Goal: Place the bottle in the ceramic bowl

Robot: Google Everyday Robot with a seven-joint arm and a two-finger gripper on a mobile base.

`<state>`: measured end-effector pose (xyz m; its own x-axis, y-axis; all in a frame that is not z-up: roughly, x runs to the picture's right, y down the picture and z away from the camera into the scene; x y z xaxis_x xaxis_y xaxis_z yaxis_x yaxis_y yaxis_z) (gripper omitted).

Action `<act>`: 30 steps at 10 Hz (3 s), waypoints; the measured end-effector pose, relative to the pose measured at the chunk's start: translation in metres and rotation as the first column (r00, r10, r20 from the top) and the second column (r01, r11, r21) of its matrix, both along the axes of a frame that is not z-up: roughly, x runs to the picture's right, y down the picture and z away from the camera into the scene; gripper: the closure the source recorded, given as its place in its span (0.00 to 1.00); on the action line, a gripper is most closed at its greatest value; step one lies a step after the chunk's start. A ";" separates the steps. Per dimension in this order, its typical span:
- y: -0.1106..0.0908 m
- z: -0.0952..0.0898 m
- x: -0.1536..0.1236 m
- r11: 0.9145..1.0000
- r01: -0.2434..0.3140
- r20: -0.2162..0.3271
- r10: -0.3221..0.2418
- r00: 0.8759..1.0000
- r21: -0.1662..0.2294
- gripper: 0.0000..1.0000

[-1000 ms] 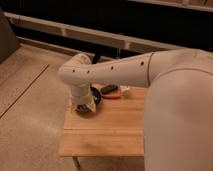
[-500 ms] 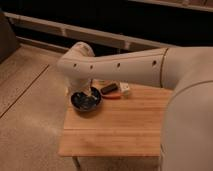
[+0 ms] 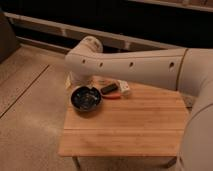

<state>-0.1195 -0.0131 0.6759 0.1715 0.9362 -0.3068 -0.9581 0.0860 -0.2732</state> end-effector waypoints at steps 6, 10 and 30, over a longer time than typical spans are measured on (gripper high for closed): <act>-0.075 0.048 0.059 0.990 -0.025 0.077 0.015 0.997 0.142 0.35; -0.096 0.057 0.088 0.978 -0.095 0.151 0.067 0.986 0.185 0.35; -0.090 0.187 0.271 0.987 -0.151 -0.164 0.158 0.974 0.049 0.35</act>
